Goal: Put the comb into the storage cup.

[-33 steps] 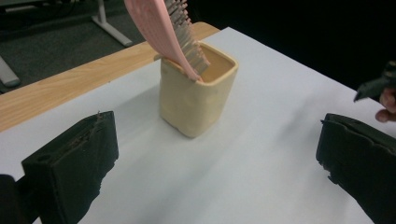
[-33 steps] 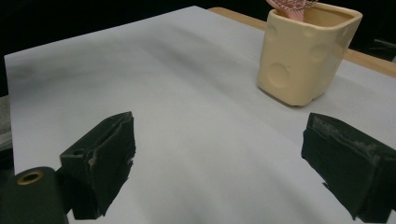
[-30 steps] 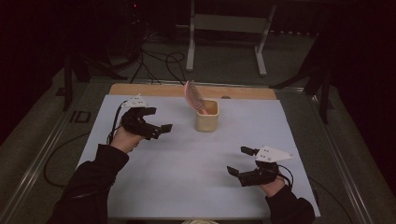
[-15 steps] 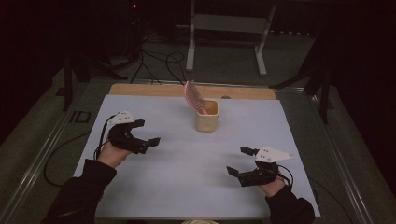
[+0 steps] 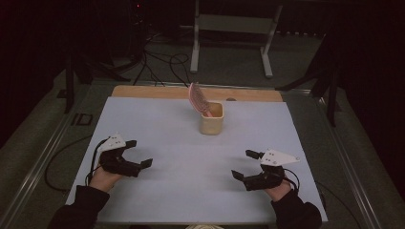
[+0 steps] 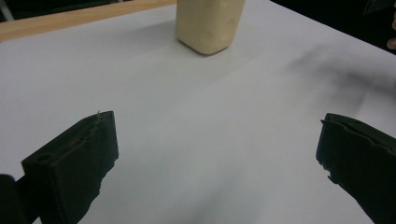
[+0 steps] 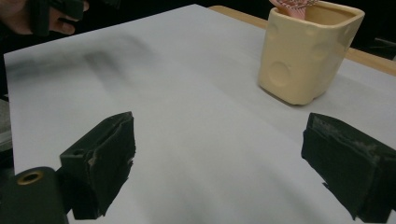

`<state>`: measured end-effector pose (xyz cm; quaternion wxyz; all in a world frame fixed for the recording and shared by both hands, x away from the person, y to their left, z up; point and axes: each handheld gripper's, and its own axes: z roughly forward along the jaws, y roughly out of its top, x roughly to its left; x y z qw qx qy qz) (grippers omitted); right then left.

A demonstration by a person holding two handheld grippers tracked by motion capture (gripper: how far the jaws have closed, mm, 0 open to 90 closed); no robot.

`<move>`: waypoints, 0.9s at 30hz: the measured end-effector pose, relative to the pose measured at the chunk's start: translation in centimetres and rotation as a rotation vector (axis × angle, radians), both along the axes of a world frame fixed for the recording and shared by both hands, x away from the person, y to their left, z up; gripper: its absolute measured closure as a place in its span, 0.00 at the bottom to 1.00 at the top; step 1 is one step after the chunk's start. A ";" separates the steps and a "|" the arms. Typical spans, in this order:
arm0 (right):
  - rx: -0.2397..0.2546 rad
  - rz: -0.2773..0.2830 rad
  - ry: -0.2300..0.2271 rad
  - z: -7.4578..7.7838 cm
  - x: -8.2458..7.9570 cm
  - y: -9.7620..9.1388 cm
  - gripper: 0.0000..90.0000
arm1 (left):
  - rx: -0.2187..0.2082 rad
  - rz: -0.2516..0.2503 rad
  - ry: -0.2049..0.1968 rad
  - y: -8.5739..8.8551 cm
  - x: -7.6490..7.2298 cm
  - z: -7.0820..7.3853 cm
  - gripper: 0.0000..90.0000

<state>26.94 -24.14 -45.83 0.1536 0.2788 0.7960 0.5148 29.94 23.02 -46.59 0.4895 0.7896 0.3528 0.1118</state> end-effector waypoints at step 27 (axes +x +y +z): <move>-0.006 -0.001 0.009 -0.3 0.1 -0.1 0.11 | 0.032 0.089 0.009 3.7 -4.8 -4.7 0.00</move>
